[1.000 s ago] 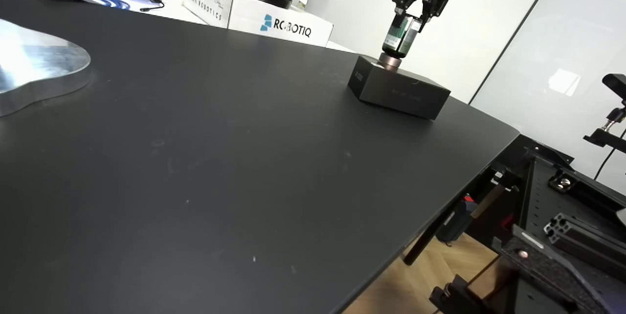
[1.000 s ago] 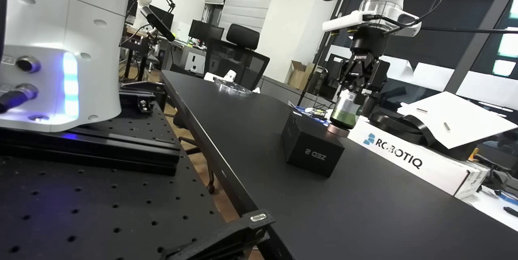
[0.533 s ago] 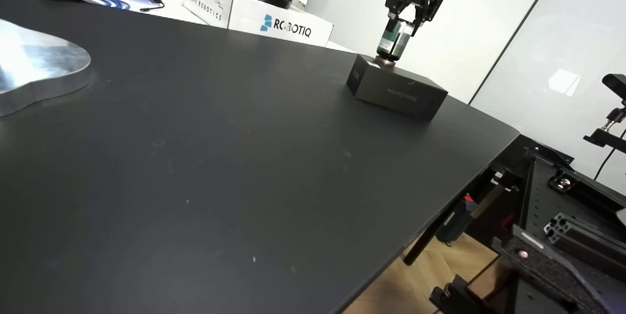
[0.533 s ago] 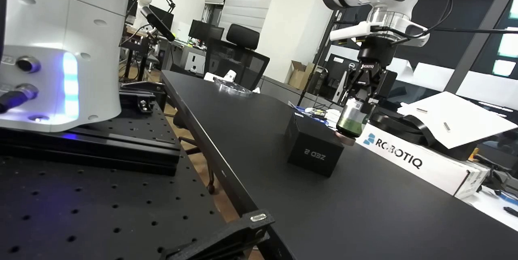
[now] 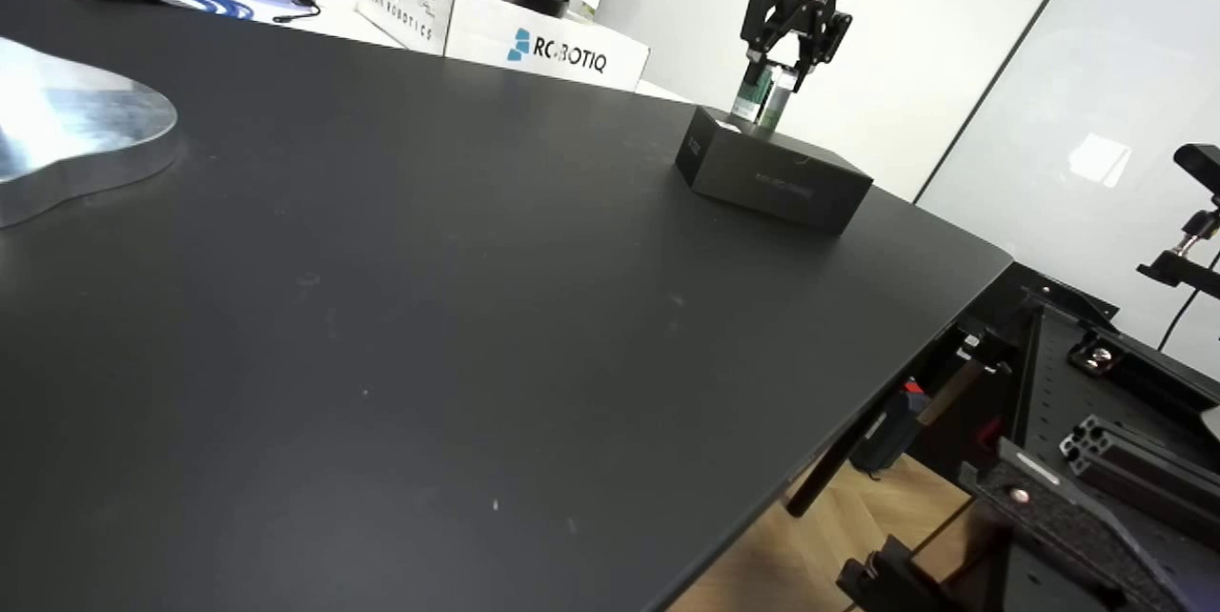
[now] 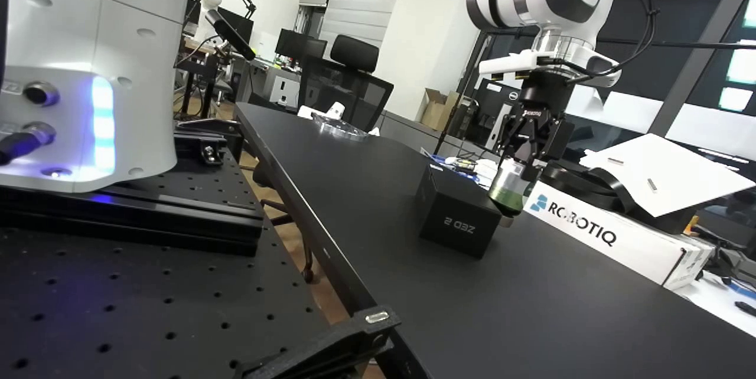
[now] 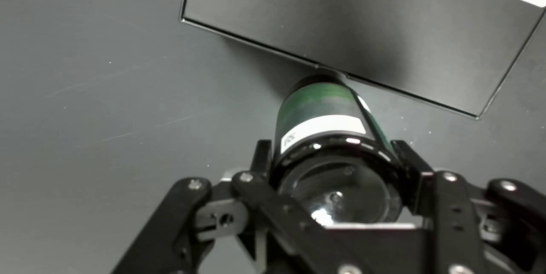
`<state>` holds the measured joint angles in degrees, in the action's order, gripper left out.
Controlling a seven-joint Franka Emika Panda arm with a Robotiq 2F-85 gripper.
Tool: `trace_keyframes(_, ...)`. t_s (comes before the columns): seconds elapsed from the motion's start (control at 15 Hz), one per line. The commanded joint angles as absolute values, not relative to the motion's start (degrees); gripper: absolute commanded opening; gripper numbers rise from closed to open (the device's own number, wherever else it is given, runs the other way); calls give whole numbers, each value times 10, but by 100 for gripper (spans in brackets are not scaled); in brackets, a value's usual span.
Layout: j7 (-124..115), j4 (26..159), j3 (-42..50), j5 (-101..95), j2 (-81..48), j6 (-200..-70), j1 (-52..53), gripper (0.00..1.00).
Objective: Put the bottle on the table
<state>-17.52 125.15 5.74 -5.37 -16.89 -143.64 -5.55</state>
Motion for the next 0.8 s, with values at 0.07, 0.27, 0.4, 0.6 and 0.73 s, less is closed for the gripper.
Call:
trace_keyframes(0.07,-175,1236,74,-54,-193,-1457,-42,45)
trace_keyframes(0.27,-183,1239,83,-56,-202,-1489,-37,45)
trace_keyframes(0.4,-180,1239,87,-52,-208,-1502,-36,45)
trace_keyframes(0.6,-177,1239,91,-49,-216,-1511,-35,45)
trace_keyframes(0.73,-176,1240,93,-47,-219,-1515,-35,45)
